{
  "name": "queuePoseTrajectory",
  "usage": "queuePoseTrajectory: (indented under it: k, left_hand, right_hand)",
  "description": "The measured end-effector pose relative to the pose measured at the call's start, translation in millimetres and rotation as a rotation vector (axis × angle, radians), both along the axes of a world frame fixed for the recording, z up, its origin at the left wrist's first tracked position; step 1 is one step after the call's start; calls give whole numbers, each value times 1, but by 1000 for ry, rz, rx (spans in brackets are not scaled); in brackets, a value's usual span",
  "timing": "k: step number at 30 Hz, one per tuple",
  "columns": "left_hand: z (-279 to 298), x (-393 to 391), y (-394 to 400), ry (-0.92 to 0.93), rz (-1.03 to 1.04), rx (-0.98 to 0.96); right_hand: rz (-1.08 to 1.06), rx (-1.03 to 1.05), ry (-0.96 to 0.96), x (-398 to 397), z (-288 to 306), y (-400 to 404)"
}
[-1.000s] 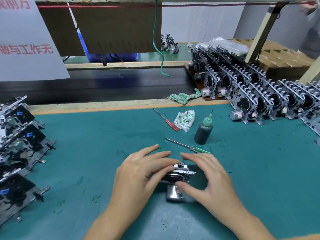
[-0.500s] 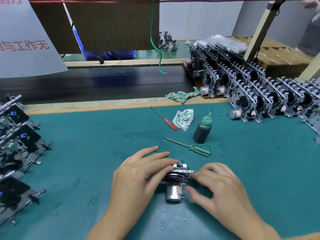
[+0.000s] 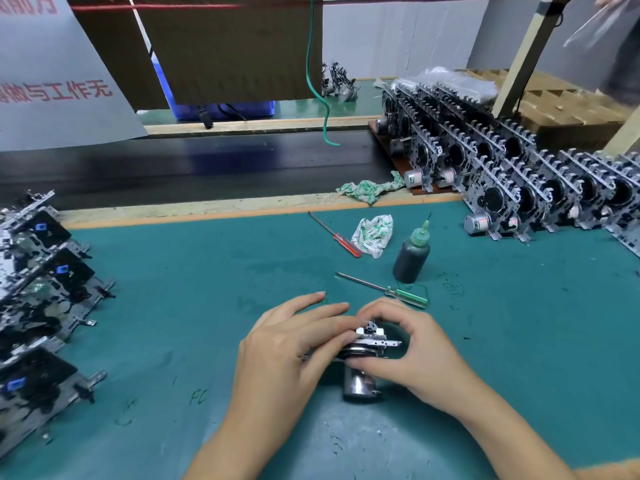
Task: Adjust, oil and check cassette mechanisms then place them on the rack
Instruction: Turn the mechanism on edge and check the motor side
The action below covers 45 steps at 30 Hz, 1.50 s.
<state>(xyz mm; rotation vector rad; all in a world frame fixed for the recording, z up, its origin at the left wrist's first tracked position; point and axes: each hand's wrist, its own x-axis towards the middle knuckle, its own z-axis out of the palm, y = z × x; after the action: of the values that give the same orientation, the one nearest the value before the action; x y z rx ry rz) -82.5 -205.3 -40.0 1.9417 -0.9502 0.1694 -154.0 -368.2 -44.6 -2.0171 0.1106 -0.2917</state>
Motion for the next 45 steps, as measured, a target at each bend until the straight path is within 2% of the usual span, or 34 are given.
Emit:
queuePoseTrajectory:
  k: [6, 8, 10, 12, 14, 16, 19, 24, 28, 33, 37, 39, 41, 43, 45]
  left_hand:
    - [2, 3, -2, 14, -30, -2]
    - [2, 3, -3, 19, -28, 8]
    - [2, 3, -4, 13, -31, 14]
    - [2, 3, -4, 12, -23, 5]
    - [1, 2, -4, 11, -12, -5]
    - [1, 2, -4, 7, -7, -2]
    - [2, 1, -4, -5, -9, 9]
    - [5, 2, -4, 8, -16, 23]
    - [12, 7, 5, 64, -118, 22]
    - [23, 24, 26, -208, -36, 125]
    - [28, 31, 27, -291, -61, 155]
    - [30, 33, 24, -314, -102, 157]
    - [35, 35, 18, -351, -121, 167]
    - [41, 33, 6, -421, -142, 196]
    - [48, 29, -15, -467, -212, 208]
  right_hand:
    - [-15, -23, 16, -2, 1, 0]
    - [-1, -94, 58, -9, 1, -3]
    - [-76, -236, 68, -19, 0, -10]
    - [-197, -449, -18, -29, -1, -13]
    - [-199, -667, -102, -34, -5, -10]
    - [-146, -749, -132, -37, -14, -8]
    - [-116, -715, -100, -39, -14, -14]
    - [-107, -793, -110, -34, -6, -16]
    - [-197, -619, -232, -24, 19, -12]
    - [57, -970, -304, 2, 39, -1]
    - [187, -1065, -238, 21, 50, -3]
    - [250, -1072, -209, 26, 49, -5]
    - [271, -992, -164, 25, 48, -11]
    - [234, -914, -95, 13, 48, -21]
    - [153, -916, -104, -6, 53, -35]
